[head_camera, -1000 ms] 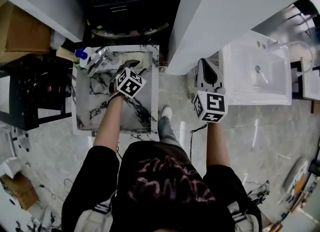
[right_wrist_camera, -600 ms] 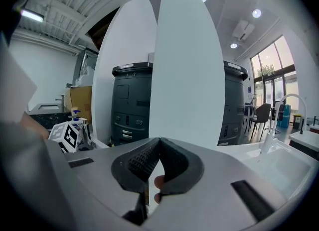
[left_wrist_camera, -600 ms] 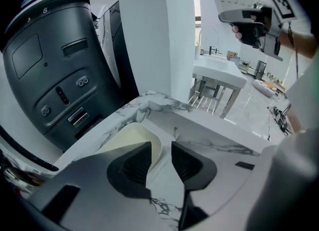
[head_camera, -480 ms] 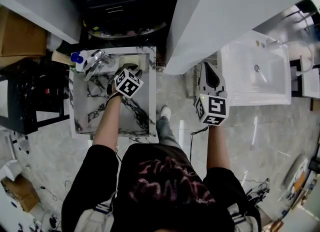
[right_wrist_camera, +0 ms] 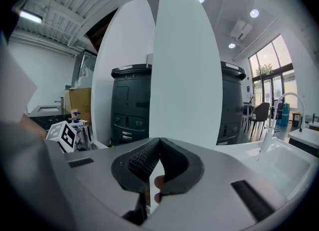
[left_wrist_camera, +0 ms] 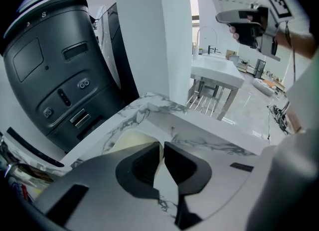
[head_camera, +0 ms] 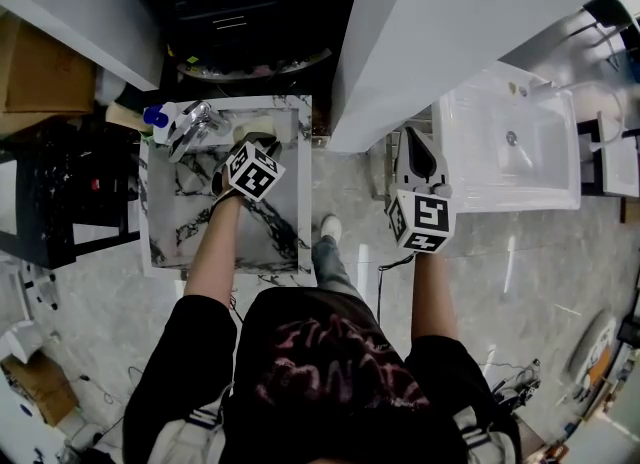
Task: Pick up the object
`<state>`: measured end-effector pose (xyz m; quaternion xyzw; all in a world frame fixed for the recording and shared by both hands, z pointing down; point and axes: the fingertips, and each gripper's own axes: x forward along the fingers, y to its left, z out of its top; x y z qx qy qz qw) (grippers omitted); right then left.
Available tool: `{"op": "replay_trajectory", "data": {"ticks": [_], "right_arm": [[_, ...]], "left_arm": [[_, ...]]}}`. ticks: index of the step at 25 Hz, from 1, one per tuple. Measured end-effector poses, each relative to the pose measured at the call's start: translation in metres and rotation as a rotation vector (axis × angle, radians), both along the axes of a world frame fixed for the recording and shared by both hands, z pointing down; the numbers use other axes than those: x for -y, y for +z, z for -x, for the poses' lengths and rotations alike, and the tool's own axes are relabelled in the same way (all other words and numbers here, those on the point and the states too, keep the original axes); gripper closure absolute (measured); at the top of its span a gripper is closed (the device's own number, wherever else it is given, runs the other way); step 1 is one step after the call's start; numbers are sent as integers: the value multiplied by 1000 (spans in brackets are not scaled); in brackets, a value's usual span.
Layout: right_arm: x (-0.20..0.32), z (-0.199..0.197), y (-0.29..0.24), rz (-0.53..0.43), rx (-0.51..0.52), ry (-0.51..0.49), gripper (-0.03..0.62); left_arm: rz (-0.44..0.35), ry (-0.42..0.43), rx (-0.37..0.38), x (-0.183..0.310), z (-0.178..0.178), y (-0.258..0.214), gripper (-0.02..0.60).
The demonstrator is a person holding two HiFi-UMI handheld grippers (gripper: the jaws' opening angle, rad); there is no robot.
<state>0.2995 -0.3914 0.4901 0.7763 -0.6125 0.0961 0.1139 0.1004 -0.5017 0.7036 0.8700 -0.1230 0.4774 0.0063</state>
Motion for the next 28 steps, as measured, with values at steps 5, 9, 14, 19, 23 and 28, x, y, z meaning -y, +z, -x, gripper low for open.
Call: {"op": "replay_trajectory", "data": {"ticks": [5,9,14,19,23,28], "right_arm": [[1,10,-5,-18,7,-16,579],[1,18,-11,-31,7,-29,580],[4,31,-19,-52,17,-47,580],[9,49,-25,-71,32,-70,580],[9,65,-30,-77,32,-94,580],[10,80,-38,-89,32,-114,580]], "left_arm": [[-2,-59,-103,0,0,-28,540],[-19,-84,-152,-4,7,-49,538],[-48,-121,-227,-11,18,-84,540],[-73,-175,-332,-15,28,-122,540],[-86,-245,-413,-15,43,-155,540],[-143,-273,-509,-19,54,-201,540]]}}
